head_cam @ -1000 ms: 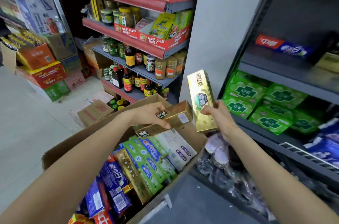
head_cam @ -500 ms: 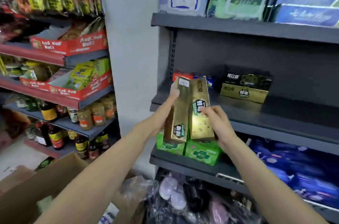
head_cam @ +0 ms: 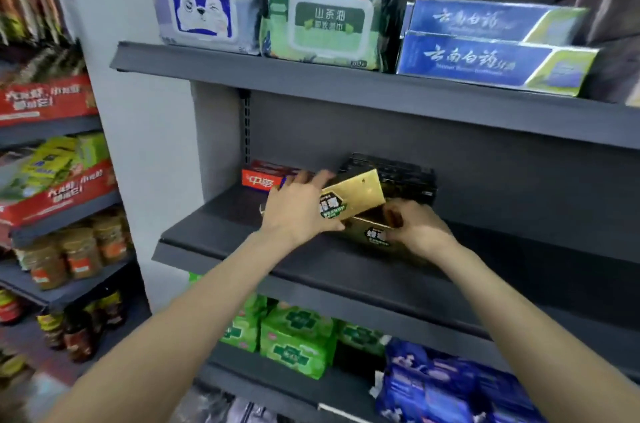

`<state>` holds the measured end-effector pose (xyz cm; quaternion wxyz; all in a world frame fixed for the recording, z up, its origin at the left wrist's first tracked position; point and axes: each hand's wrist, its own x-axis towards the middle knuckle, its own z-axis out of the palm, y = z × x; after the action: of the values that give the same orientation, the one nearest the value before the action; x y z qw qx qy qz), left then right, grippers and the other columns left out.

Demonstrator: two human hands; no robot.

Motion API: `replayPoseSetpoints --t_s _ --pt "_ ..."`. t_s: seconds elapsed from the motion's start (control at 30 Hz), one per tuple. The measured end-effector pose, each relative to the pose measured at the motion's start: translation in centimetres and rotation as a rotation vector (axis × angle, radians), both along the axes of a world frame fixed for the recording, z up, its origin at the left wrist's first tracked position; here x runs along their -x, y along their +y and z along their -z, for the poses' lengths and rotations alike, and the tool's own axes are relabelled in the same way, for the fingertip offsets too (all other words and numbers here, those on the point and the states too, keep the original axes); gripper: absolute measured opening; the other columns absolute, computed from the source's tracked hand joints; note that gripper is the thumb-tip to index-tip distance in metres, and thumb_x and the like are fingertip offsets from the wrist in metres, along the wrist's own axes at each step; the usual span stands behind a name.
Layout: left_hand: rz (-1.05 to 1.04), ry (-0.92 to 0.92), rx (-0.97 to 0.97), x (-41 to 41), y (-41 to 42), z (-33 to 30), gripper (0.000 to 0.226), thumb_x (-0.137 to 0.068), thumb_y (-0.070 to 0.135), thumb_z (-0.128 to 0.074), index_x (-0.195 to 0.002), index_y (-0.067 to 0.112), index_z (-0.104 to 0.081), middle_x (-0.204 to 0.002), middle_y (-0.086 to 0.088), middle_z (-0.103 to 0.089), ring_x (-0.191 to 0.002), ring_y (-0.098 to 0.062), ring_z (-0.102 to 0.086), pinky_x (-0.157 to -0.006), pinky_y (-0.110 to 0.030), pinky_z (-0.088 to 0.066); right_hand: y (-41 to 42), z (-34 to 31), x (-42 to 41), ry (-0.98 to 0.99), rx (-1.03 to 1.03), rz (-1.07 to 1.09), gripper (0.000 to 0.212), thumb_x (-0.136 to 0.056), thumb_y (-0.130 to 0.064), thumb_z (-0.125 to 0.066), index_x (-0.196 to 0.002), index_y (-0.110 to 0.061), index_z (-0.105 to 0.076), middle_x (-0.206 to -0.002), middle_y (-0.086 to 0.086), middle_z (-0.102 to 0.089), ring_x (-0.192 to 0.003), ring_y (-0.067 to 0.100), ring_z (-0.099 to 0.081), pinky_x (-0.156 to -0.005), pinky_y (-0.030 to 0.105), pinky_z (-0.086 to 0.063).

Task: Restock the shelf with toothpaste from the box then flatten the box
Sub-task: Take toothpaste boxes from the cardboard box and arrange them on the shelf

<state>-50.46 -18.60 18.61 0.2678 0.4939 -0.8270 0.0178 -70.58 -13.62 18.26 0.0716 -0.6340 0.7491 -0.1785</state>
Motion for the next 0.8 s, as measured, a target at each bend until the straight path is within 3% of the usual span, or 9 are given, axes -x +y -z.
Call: replayPoseSetpoints --t_s 0.1,0.43,0.6,0.8 --pt "-0.027 -0.053 0.026 0.6 -0.7 0.0 0.083 -0.067 0.056 -0.073 -0.137 0.036 -0.034 -0.131 0.000 -0.049 -0.125 -0.023 -0.045 -0.101 -0.041 -0.034 -1.0 0.3 0.7 0.007 0.015 -0.041 0.052 -0.083 -0.025 -0.069 -0.131 -0.026 -0.050 -0.131 0.003 -0.053 -0.119 0.024 -0.051 -0.097 0.038 -0.044" --pt "-0.074 -0.069 0.058 2.0 -2.6 -0.8 0.081 -0.074 0.053 -0.070 -0.142 0.041 -0.028 -0.139 0.004 -0.043 -0.130 -0.021 -0.038 -0.107 -0.045 -0.025 -1.8 1.9 2.2 0.148 0.103 -0.069 0.055 -0.091 -0.028 -0.058 -0.142 -0.027 -0.039 -0.137 0.001 -0.040 -0.131 0.022 -0.035 -0.108 0.040 -0.032" --pt "-0.049 -0.112 0.031 2.4 -2.6 -1.0 0.082 -0.076 0.052 -0.069 -0.144 0.042 -0.024 -0.143 0.003 -0.040 -0.133 -0.022 -0.035 -0.108 -0.044 -0.023 -1.8 3.3 2.0 0.253 0.135 -0.073 0.051 -0.096 -0.033 -0.049 -0.144 -0.032 -0.033 -0.140 -0.001 -0.035 -0.131 0.019 -0.030 -0.107 0.035 -0.025" --pt "-0.017 -0.107 0.009 3.1 -2.6 -0.8 0.083 -0.075 0.053 -0.069 -0.144 0.039 -0.025 -0.143 0.004 -0.040 -0.134 -0.021 -0.035 -0.108 -0.043 -0.024 -1.9 4.1 1.5 0.351 0.257 -0.020 0.042 -0.096 -0.026 -0.049 -0.138 -0.031 -0.045 -0.134 0.004 -0.039 -0.127 0.024 -0.032 -0.100 0.037 -0.029"
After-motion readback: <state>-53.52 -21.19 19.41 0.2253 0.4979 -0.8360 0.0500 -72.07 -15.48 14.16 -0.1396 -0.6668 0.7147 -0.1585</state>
